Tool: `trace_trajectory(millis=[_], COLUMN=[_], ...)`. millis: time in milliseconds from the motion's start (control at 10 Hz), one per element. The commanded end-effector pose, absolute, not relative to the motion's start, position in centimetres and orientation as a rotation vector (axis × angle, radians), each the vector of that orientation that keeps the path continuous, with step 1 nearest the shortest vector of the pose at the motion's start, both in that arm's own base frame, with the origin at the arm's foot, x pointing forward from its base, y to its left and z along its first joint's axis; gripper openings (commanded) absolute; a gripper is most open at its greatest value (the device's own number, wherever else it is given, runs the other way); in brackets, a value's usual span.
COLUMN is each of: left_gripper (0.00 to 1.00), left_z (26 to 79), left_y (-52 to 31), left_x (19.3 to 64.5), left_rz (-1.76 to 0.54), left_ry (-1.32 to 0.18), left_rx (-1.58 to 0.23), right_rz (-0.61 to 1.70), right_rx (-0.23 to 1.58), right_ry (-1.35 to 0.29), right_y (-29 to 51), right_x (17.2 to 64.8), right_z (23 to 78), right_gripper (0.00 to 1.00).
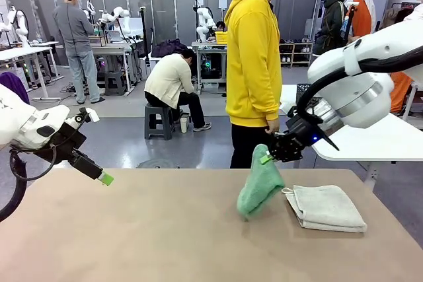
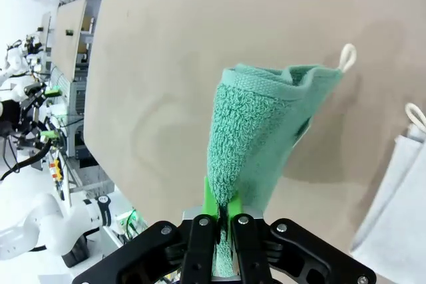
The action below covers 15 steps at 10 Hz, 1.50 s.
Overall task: Fold the towels and place them in the basket.
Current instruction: Stack the folded Towel with hook on the right side of the table.
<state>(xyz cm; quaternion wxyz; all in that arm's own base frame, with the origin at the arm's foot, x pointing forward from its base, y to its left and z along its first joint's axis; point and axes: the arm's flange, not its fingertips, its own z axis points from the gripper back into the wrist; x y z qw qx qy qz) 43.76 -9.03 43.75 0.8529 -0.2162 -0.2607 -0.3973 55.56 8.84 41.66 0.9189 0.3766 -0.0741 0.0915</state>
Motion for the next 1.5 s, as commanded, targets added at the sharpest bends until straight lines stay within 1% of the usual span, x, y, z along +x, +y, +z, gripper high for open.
trace_trajectory(millis=[0,200,400,600,1000,1100,1400], left_gripper=[1.0,1.0,1.0,1.0,1.0,1.0,1.0], left_z=[44.0,44.0,44.0,44.0,44.0,44.0,44.0], left_y=[-9.0,-9.0,-9.0,-9.0,-9.0,-9.0,-9.0], left_x=[44.1,44.1,44.1,44.1,44.1,44.1,44.1], left_rz=[-0.859,-0.859,-0.859,-0.859,-0.859,-0.859,-0.859], left_ry=[-0.538,-0.538,-0.538,-0.538,-0.538,-0.538,-0.538], left_rx=[-0.457,-0.457,-0.457,-0.457,-0.457,-0.457,-0.457], right_rz=[0.244,0.236,0.257,0.276,0.331,0.329,0.228], right_rx=[0.79,0.851,0.848,0.887,0.977,0.955,0.865], right_ry=[-0.119,-0.126,-0.153,-0.15,-0.092,-0.096,-0.038], right_y=[6.3,2.2,-1.2,-4.0,-7.8,-8.3,-10.9], right_x=[55.7,56.0,56.6,57.7,60.3,60.5,61.0], right_z=[42.9,43.7,43.9,43.7,40.4,39.9,36.5], right_gripper=[0.06,0.06,0.06,0.06,0.06,0.06,0.06])
